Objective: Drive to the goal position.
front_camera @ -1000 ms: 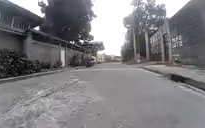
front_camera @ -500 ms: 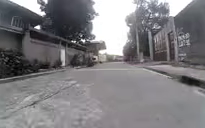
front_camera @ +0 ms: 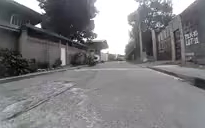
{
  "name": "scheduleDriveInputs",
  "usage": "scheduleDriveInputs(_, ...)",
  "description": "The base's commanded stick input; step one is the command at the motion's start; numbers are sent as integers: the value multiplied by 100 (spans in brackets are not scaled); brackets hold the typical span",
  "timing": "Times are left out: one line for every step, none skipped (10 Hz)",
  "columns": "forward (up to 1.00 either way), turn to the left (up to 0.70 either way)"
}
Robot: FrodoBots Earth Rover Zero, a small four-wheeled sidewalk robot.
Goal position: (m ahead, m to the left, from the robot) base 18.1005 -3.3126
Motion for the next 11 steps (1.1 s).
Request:
scheduleDriveInputs(100, 1)
scheduleDriveInputs(100, 1)
scheduleDriveInputs(100, 1)
scheduleDriveInputs(100, 1)
scheduleDriveInputs(100, 1)
scheduleDriveInputs(100, 1)
scheduleDriveInputs(100, 1)
scheduleDriveInputs(100, 1)
scheduleDriveInputs(100, 1)
scheduleDriveInputs(100, 1)
scheduleDriveInputs(100, 1)
